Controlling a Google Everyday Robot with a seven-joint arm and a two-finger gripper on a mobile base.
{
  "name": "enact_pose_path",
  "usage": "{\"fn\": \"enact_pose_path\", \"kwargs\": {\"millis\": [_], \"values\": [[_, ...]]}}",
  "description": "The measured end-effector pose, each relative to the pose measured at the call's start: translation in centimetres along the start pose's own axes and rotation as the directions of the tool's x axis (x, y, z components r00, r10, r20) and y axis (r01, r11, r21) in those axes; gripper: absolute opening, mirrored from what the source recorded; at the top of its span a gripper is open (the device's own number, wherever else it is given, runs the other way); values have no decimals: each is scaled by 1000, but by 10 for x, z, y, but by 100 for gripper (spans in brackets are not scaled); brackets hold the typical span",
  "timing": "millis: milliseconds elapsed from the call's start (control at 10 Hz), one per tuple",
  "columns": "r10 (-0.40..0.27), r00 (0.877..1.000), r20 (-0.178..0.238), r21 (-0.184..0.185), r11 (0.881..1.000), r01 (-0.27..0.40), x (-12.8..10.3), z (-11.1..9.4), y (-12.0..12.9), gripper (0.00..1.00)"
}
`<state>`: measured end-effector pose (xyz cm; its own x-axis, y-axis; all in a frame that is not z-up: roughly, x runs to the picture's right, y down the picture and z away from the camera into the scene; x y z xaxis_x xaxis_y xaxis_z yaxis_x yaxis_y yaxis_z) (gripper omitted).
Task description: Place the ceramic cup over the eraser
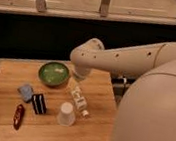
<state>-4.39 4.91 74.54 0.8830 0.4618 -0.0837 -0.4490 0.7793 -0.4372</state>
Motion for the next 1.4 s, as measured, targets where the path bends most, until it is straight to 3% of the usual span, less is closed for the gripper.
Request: {"fn": "enact_pose_path", "kwargs": {"millis": [200, 400, 600, 1400], "values": [[-23, 999, 33, -51, 998, 25, -1, 10, 19, 80], [-14, 995, 101, -126, 992, 26, 9, 20, 16, 80], [-2, 992, 124, -158, 987, 22, 17, 25, 15, 80], [-10, 995, 104, -163, 986, 27, 56, 10, 37, 80]]}}
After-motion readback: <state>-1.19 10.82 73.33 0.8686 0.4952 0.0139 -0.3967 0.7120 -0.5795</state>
